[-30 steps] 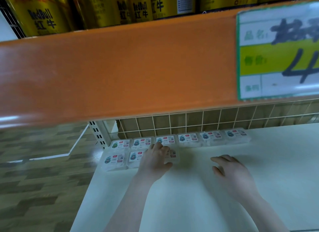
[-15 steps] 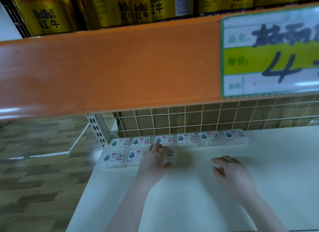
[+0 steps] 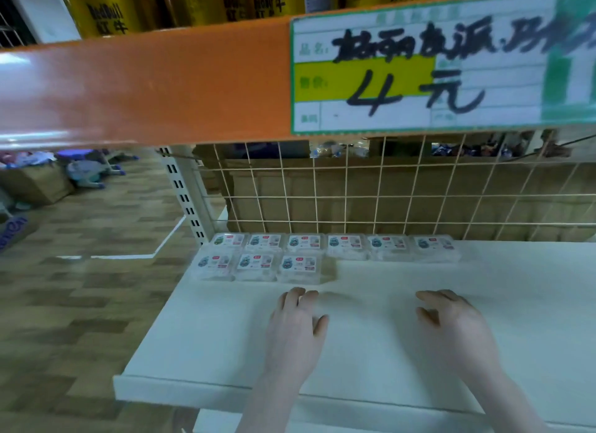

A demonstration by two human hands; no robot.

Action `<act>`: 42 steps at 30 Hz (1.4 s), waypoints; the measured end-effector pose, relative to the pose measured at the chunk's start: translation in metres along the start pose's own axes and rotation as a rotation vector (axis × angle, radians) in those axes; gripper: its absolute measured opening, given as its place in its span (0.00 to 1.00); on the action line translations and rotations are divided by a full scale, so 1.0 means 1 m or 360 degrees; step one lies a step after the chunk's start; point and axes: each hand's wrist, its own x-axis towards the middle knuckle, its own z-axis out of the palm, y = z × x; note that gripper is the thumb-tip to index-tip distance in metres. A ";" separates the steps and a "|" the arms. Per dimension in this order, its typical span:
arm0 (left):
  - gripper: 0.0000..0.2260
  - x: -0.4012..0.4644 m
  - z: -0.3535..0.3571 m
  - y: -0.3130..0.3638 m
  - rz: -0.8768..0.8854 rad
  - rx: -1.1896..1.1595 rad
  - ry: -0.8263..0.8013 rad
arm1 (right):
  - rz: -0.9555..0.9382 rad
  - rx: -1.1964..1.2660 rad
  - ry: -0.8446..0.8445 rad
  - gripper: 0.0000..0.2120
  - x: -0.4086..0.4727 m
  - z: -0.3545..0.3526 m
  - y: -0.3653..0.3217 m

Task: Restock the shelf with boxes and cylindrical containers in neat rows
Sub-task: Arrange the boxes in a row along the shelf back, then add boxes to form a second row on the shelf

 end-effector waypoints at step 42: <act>0.21 -0.127 0.054 0.406 0.0244 -0.0360 -0.0332 | 0.0521 -0.0268 0.0756 0.14 -0.207 -0.218 0.353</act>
